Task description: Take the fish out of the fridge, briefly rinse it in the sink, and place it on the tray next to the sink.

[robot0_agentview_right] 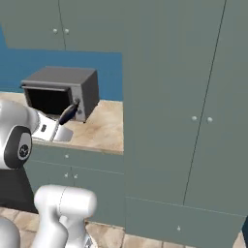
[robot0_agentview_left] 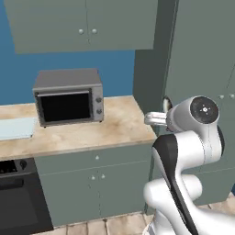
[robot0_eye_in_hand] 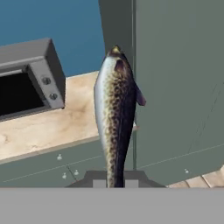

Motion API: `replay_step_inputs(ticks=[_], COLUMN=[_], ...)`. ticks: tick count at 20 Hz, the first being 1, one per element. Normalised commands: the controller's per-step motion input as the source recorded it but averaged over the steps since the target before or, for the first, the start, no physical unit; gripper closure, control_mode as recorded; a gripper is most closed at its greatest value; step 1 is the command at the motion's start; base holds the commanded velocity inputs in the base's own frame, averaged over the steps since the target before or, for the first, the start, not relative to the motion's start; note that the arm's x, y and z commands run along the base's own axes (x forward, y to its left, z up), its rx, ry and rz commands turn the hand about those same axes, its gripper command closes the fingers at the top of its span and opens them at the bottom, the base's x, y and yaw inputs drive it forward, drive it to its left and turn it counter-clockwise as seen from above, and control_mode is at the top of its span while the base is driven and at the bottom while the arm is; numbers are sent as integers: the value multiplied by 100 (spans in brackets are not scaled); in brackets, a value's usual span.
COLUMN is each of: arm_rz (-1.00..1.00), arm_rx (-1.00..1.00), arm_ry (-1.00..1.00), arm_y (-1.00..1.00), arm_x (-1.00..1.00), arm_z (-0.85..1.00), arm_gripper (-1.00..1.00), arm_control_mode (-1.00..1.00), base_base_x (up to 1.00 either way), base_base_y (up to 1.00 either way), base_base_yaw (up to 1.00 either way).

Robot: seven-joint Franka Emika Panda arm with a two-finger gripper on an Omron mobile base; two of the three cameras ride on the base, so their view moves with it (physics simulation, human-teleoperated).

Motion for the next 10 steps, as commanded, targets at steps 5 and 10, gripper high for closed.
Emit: replay_step_inputs(ticks=[5,10], arm_rz=[0,0], arm_rx=[0,0], arm_ry=[0,0], arm_y=[0,0], arm_x=[0,0], arm_z=[0,0], arm_gripper=[100,100], arm_control_mode=[100,100], base_base_x=[0,0], base_base_y=[100,100], base_base_yaw=[-6,-7])
